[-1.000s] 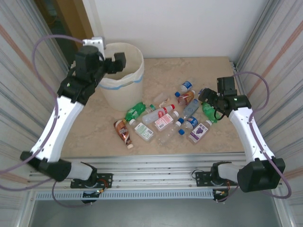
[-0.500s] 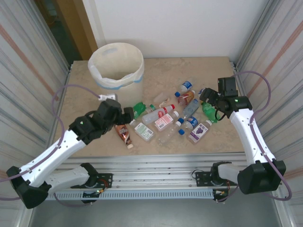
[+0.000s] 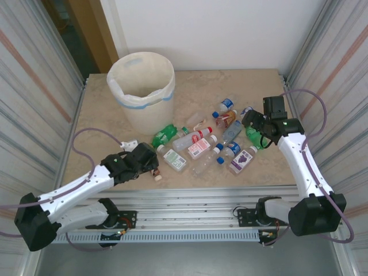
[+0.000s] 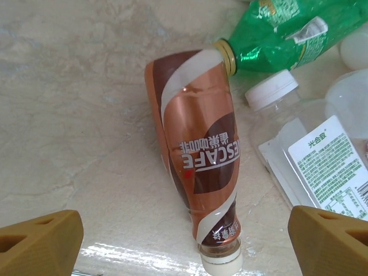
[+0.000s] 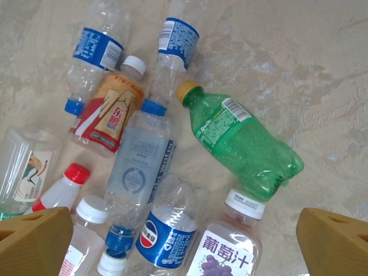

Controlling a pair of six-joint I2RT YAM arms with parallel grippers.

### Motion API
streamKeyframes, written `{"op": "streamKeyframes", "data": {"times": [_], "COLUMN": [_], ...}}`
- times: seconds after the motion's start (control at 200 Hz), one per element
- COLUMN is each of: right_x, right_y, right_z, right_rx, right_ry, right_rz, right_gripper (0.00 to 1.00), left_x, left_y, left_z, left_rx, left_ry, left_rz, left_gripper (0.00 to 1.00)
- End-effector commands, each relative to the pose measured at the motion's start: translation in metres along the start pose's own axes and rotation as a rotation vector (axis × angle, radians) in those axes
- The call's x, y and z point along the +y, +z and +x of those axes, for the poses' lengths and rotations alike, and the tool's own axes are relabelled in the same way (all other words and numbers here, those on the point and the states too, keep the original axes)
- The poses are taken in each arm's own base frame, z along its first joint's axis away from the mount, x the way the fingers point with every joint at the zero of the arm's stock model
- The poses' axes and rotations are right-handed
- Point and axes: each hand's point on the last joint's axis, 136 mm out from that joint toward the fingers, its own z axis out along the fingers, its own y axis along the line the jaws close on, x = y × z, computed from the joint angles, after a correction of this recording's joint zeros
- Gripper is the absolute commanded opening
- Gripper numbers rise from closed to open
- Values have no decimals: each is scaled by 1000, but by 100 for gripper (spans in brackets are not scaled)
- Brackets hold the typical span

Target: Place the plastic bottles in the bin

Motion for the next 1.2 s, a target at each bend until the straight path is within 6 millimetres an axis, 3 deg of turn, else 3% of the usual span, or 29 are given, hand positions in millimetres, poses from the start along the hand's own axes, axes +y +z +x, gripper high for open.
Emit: {"op": "streamKeyframes", "data": {"times": [0.0,0.741,1.192], "right_x": [1,5,6], "right_y": [4,18,24], "right_z": [0,5,4], "right_rx": [-1,28,31], "right_ry": [-5,0,-7], "right_rz": [0,-6,-6], "right_gripper": [98,98,98], "left_x": [-8,2,16], "left_y": [13,64,88], "left_z": [-2,-3,20], "left_rx": [1,71,154], "left_ry": [-55,-71,-78], "left_rz": [42,-29,-123], "left_gripper": [92,86,81]}}
